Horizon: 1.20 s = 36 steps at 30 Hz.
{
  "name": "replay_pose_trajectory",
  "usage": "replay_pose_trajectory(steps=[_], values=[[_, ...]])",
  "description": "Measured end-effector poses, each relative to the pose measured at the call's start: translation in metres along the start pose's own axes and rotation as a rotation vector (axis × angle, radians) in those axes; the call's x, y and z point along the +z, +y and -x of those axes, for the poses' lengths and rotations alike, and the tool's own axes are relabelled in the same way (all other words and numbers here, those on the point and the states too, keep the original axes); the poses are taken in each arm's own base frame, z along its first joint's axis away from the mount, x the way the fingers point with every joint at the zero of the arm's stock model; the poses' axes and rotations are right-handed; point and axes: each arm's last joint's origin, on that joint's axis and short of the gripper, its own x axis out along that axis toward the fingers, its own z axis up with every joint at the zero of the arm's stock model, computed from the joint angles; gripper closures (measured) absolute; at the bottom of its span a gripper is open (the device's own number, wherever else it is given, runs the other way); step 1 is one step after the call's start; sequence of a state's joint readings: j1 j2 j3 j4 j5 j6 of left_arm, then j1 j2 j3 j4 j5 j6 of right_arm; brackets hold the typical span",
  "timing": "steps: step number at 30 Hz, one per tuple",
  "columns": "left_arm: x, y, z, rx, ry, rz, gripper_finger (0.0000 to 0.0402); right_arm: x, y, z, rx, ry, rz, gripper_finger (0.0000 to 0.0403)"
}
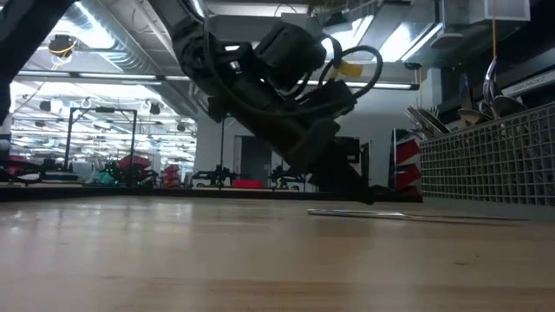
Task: Sort silverware
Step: Put the knife into the middle section of the utensil holder
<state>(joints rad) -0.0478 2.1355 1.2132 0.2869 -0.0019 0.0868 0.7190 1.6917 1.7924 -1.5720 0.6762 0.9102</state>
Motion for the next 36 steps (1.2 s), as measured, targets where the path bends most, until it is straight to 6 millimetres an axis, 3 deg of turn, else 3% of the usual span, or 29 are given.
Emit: replay_pose_trajectory(steps=[9, 21, 29, 36], values=[[-0.008, 0.017, 0.000, 0.021, 0.064, 0.054, 0.0297, -0.003, 0.003, 0.004, -0.012, -0.039, -0.069, 0.0270], [-0.002, 0.013, 0.001, 0.001, 0.019, 0.121, 0.0297, -0.002, 0.003, 0.003, -0.023, -0.052, -0.064, 0.0270], [0.001, -0.001, 0.001, -0.026, 0.004, 0.095, 0.0297, -0.002, 0.003, 0.003, -0.022, -0.052, -0.064, 0.0270], [-0.009, -0.002, -0.005, -0.009, 0.038, 0.084, 0.0297, -0.002, 0.001, 0.005, -0.019, -0.055, -0.038, 0.0270]])
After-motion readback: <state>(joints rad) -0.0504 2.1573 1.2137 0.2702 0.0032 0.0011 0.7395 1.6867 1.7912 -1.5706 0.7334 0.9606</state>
